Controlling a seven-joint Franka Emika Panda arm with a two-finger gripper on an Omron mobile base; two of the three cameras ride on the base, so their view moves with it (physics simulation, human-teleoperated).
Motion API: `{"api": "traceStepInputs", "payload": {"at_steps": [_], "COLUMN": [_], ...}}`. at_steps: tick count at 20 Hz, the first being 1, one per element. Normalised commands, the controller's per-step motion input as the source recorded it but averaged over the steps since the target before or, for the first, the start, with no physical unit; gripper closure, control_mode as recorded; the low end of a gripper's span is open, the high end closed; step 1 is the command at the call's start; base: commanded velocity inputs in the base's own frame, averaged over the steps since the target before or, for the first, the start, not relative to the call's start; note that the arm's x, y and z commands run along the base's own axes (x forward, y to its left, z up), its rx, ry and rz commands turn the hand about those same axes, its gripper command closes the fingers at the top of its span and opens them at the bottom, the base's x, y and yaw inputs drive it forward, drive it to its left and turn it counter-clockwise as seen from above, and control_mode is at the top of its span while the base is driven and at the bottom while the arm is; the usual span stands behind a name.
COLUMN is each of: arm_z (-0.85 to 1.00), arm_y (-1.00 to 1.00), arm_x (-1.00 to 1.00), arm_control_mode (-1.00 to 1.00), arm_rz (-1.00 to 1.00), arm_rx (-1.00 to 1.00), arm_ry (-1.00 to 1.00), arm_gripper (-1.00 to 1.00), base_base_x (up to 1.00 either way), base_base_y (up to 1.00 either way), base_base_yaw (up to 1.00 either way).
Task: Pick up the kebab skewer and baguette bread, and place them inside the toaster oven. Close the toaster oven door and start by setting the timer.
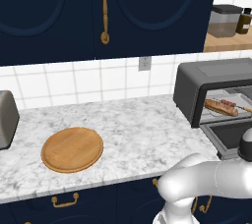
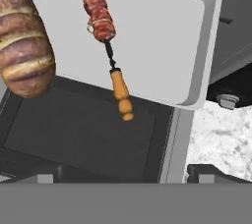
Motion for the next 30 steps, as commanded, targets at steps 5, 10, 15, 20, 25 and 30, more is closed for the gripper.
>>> {"api": "traceStepInputs", "payload": {"at_steps": [5, 10, 15, 20, 25, 30], "arm_z": [-0.09, -0.33, -0.4, -0.37, -0.18, -0.18], "arm_y": [0.02, 0.21, 0.36, 0.15, 0.04, 0.0], "arm_x": [-0.59, -0.11, 0.02, 0.1, 0.25, 0.29], "arm_control_mode": [-1.0, -1.0, -1.0, -1.0, -1.0, -1.0], "arm_rz": [-0.29, -0.32, -0.27, -0.11, -0.09, -0.13], "arm_rx": [0.0, 0.0, 0.0, 0.0, -0.01, 0.0], "arm_ry": [0.17, 0.1, 0.0, 0.0, -0.01, 0.0], "arm_gripper": [-1.0, -1.0, -1.0, -1.0, -1.0, -1.0], "base_base_x": [0.0, 0.0, 0.0, 0.0, 0.0, 0.0], "base_base_y": [0.0, 0.0, 0.0, 0.0, 0.0, 0.0], "base_base_yaw": [0.0, 0.0, 0.0, 0.0, 0.0, 0.0]}}
